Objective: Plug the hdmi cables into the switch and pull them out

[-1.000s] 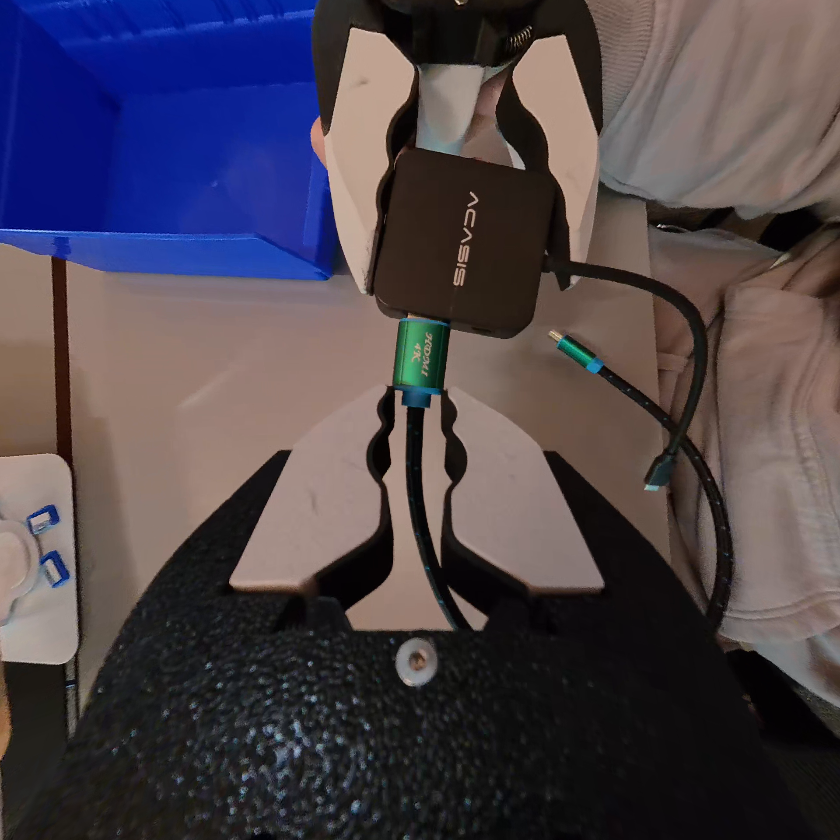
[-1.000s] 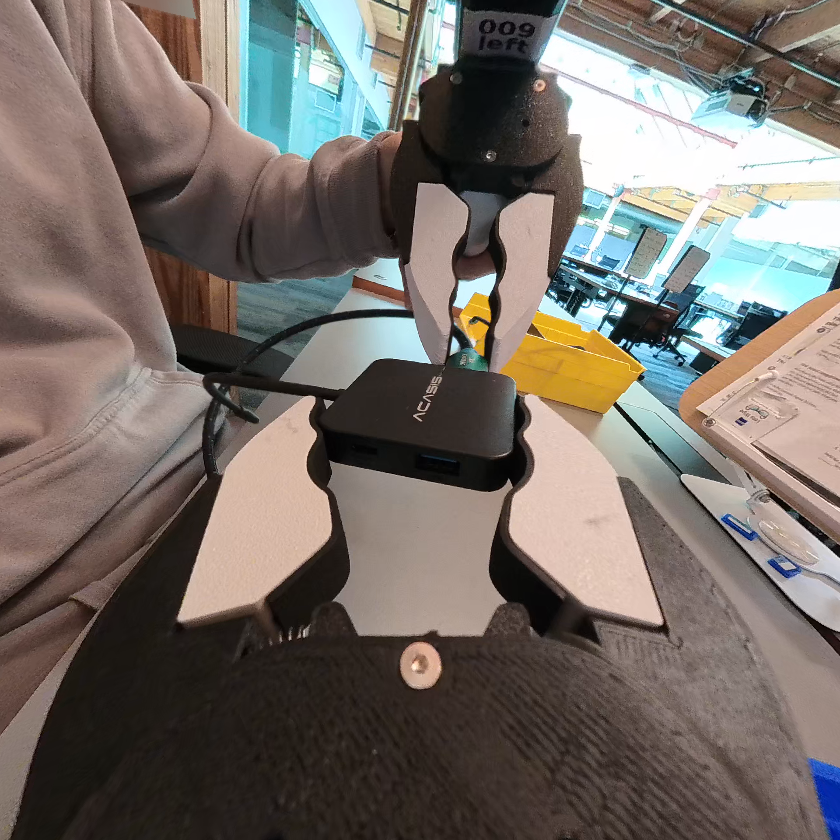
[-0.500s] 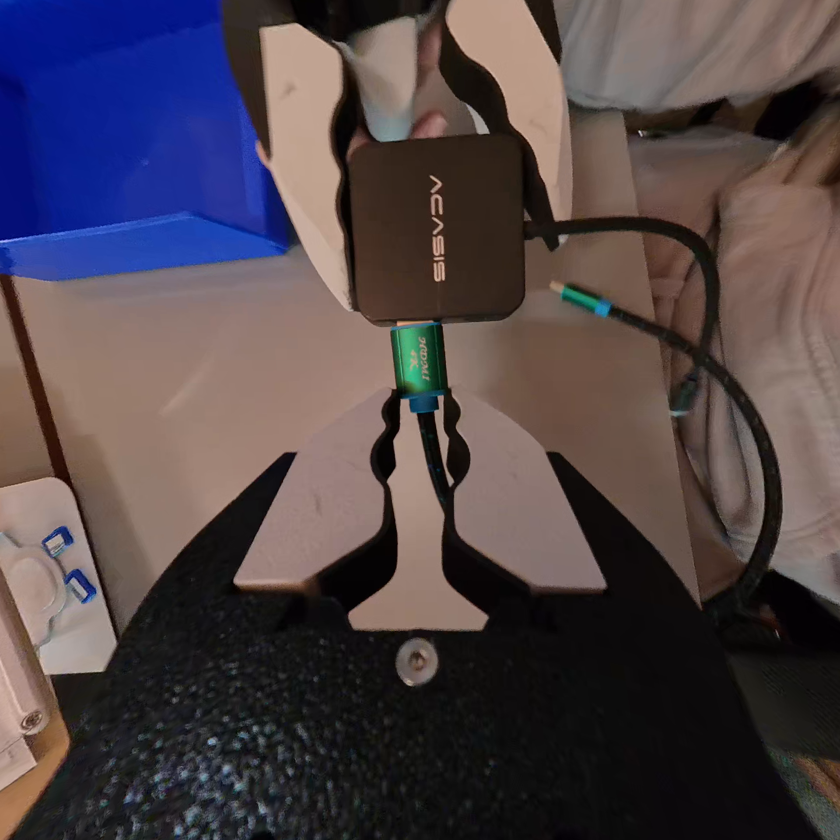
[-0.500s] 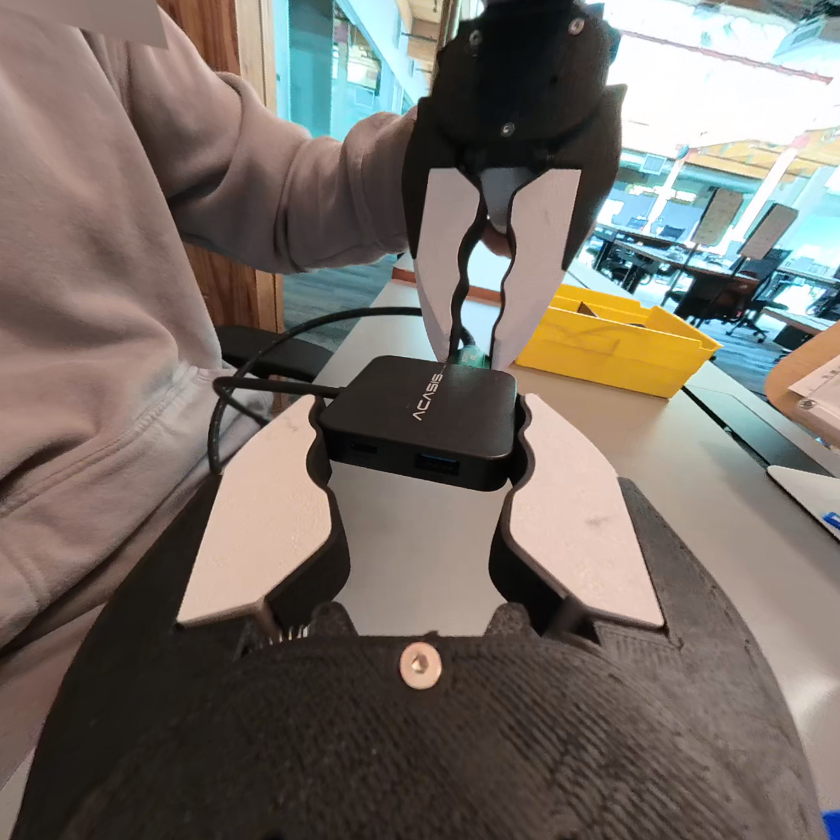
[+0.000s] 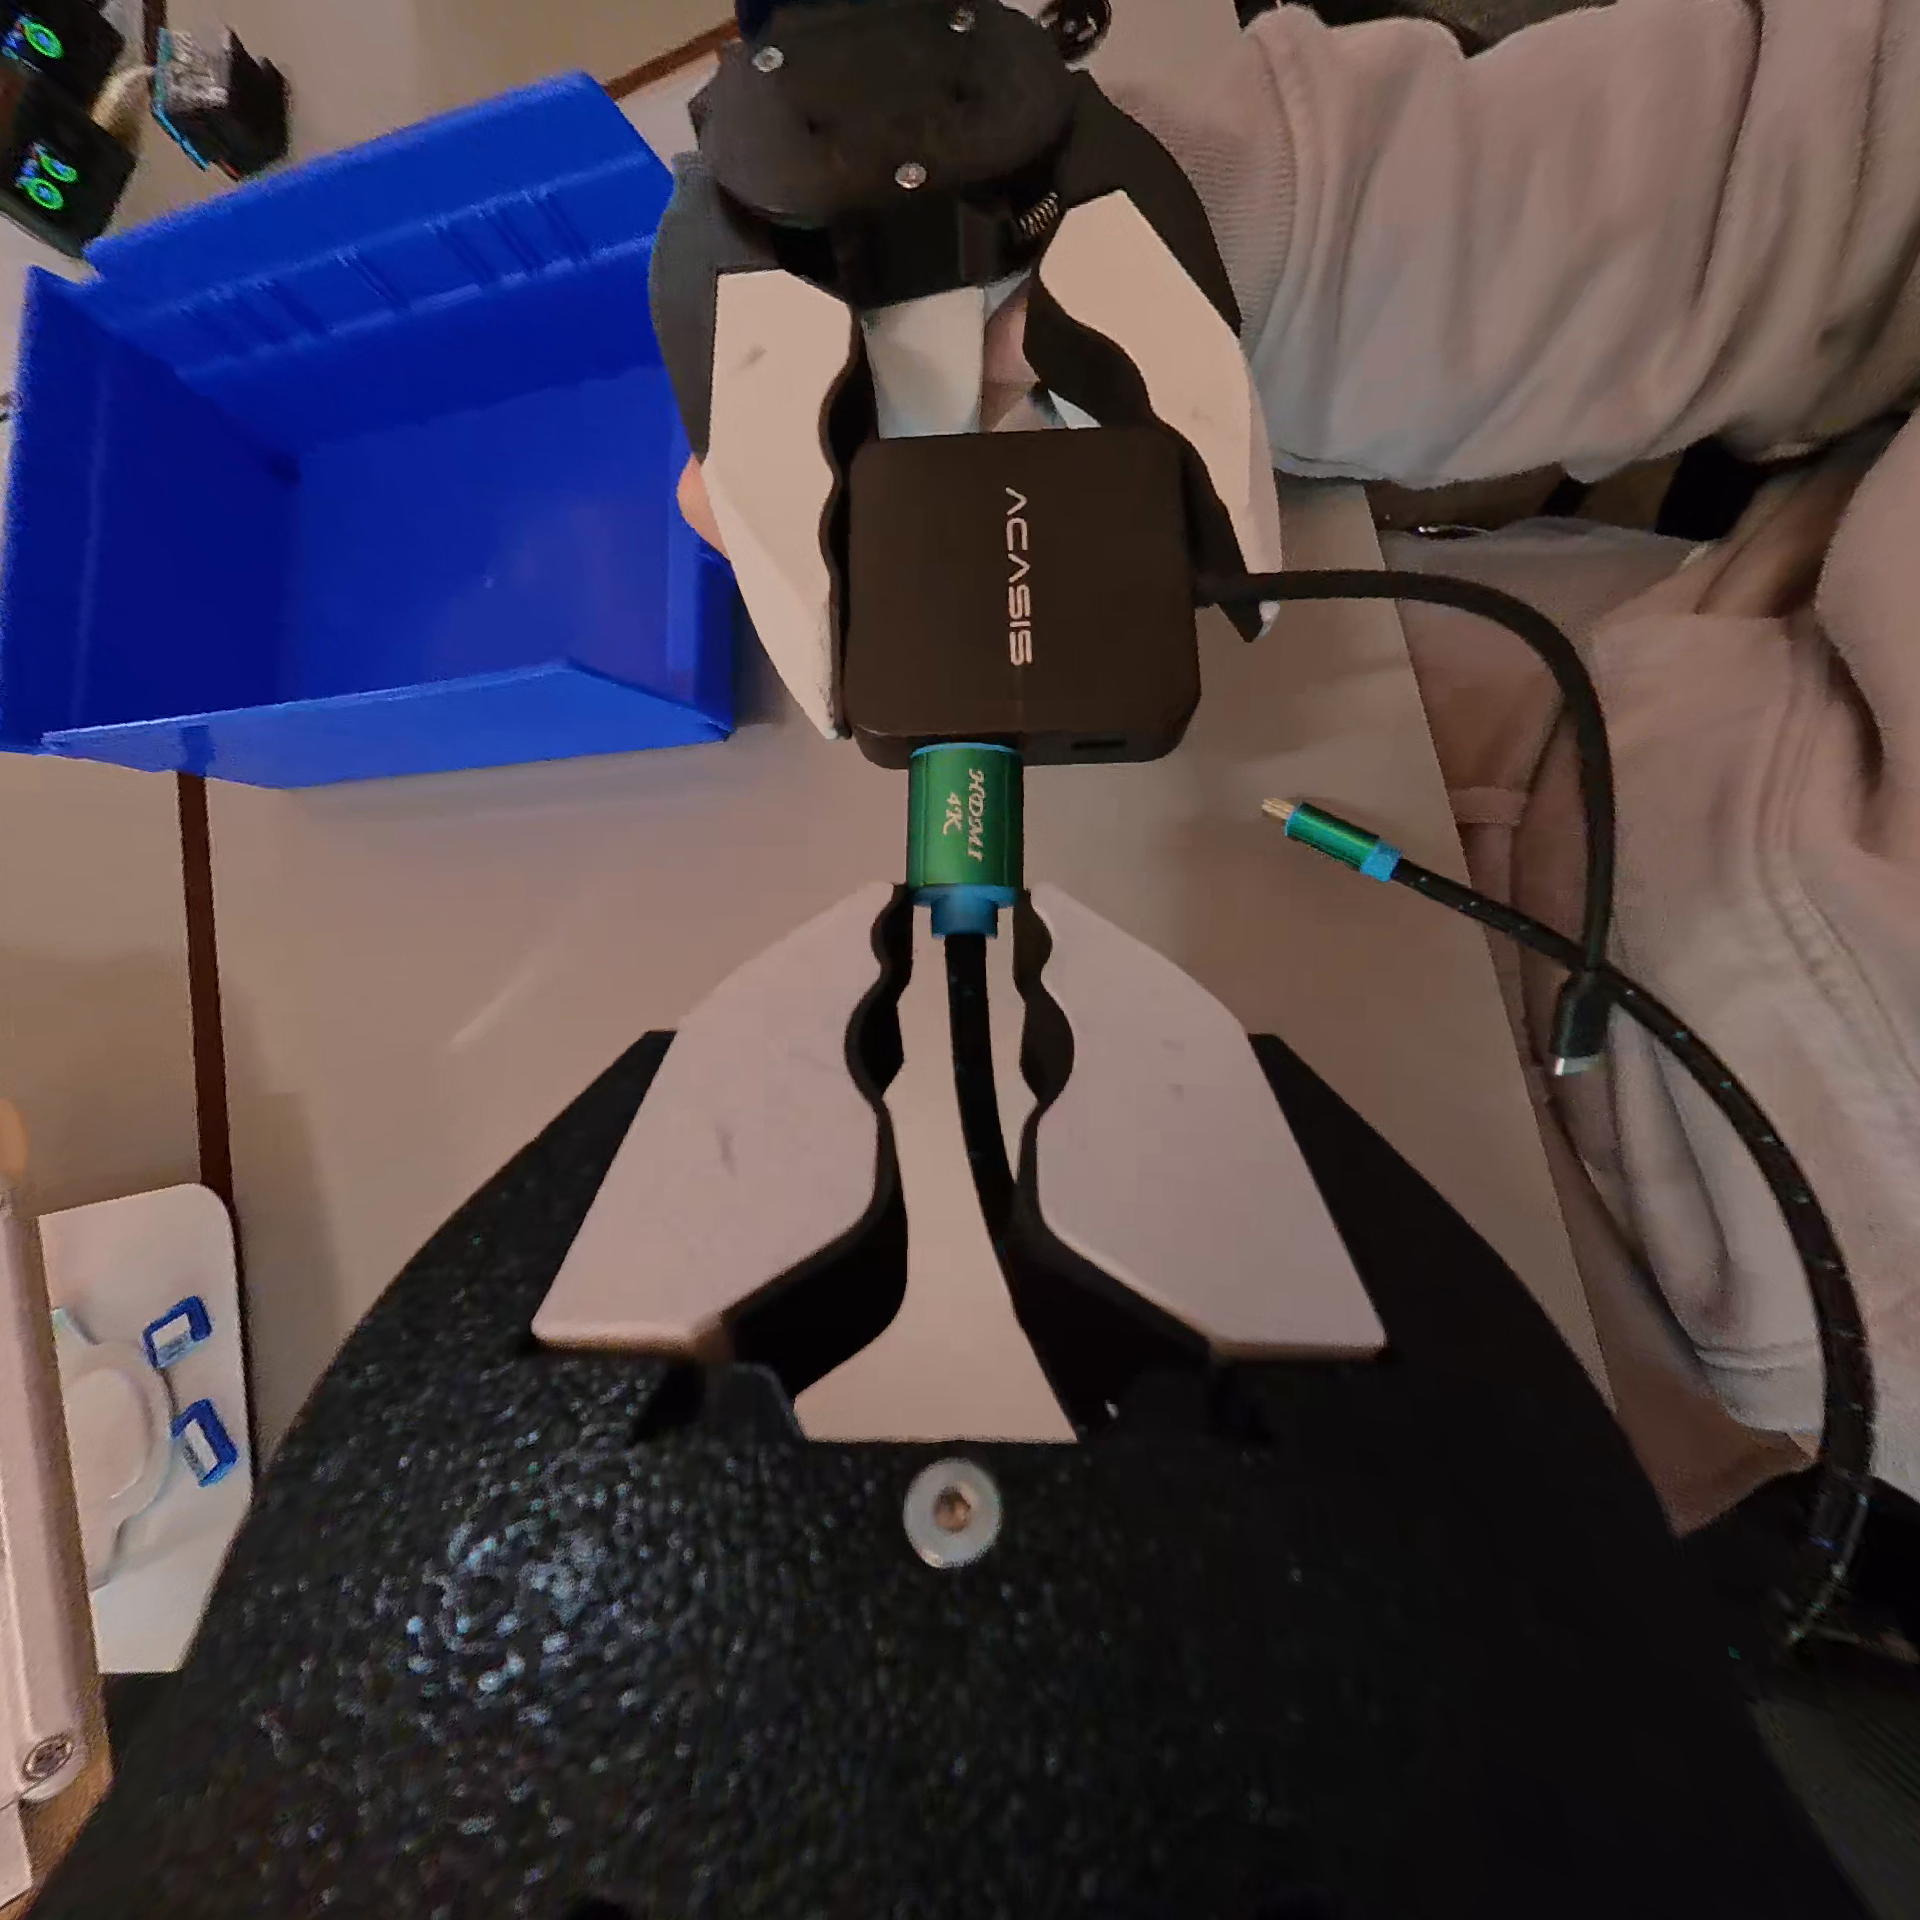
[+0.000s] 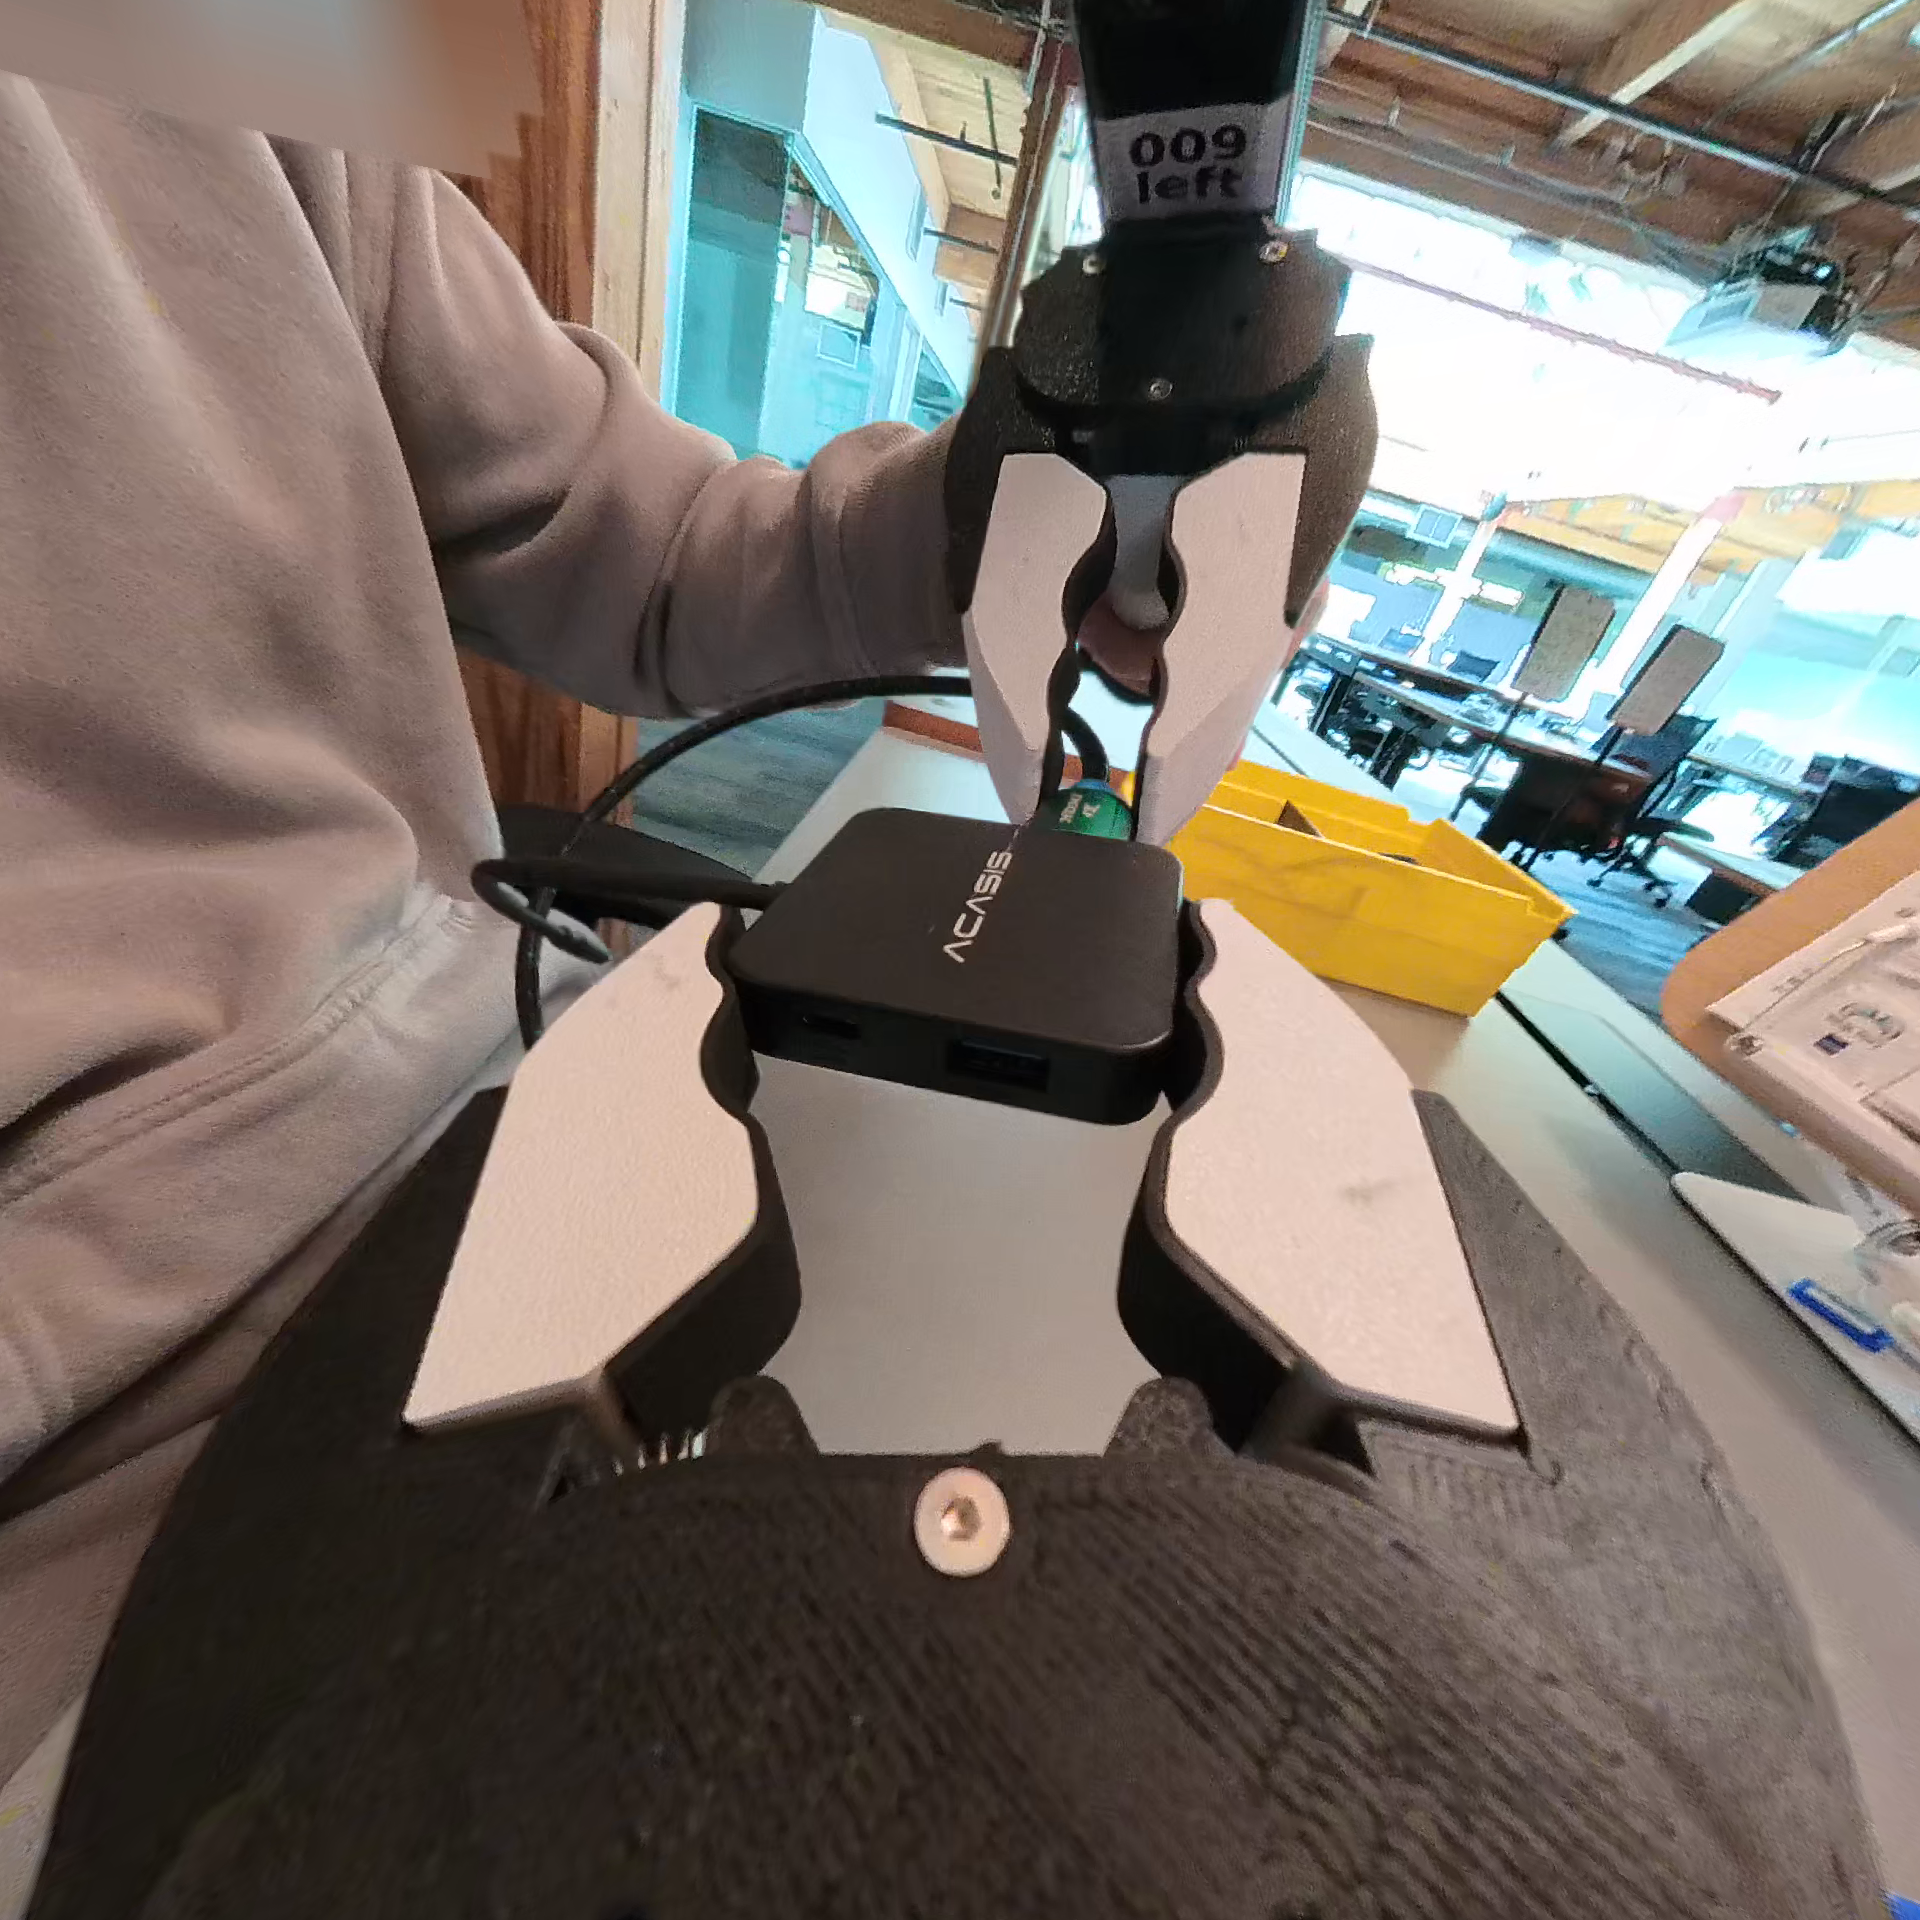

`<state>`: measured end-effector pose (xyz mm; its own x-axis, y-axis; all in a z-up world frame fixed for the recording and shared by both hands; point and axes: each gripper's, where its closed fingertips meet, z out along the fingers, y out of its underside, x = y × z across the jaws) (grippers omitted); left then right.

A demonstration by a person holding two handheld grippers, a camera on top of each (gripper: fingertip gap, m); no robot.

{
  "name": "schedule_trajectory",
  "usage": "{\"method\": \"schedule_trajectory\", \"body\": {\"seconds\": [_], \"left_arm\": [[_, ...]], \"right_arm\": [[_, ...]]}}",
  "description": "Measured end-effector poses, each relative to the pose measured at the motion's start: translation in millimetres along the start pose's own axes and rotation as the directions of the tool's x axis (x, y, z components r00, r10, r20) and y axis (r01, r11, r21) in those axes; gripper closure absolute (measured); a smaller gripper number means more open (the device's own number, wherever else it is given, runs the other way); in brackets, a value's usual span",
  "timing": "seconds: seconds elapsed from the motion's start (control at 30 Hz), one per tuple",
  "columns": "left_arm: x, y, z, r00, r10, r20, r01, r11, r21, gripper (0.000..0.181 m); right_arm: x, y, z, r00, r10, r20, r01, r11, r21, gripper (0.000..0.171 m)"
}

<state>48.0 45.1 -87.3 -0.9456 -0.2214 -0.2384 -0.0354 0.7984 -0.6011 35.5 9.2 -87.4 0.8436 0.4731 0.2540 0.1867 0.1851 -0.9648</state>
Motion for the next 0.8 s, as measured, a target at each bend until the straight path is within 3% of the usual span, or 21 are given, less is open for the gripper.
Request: {"method": "schedule_trajectory", "body": {"seconds": [0.3, 0.53, 0.6, 0.67, 0.8], "left_arm": [[0.9, 3.3, 2.2, 0.999, -0.028, 0.038, 0.029, 1.0, -0.009, 0.163], [-10.5, -0.4, -2.0, 0.993, -0.068, 0.091, 0.062, 0.995, 0.075, 0.161], [-28.1, -21.4, -23.6, 0.979, -0.096, 0.179, 0.059, 0.977, 0.203, 0.145], [-48.6, -43.2, -70.3, 0.934, -0.158, 0.32, 0.033, 0.931, 0.364, 0.132], [-73.7, -42.1, -178.2, 0.736, -0.358, 0.574, -0.104, 0.779, 0.619, 0.14]], "right_arm": [[0.2, 1.9, 1.1, 0.999, -0.038, -0.007, 0.038, 0.999, -0.012, 0.092], [8.8, 1.0, 1.4, 0.997, -0.056, -0.048, 0.056, 0.998, 0.006, 0.092], [19.6, -5.4, -5.2, 0.991, -0.063, -0.116, 0.066, 0.998, 0.018, 0.092], [35.8, -4.4, -26.3, 0.965, -0.108, -0.24, 0.097, 0.994, -0.055, 0.093], [70.9, -20.6, -108.4, 0.808, -0.136, -0.573, 0.109, 0.991, -0.082, 0.093]]}}
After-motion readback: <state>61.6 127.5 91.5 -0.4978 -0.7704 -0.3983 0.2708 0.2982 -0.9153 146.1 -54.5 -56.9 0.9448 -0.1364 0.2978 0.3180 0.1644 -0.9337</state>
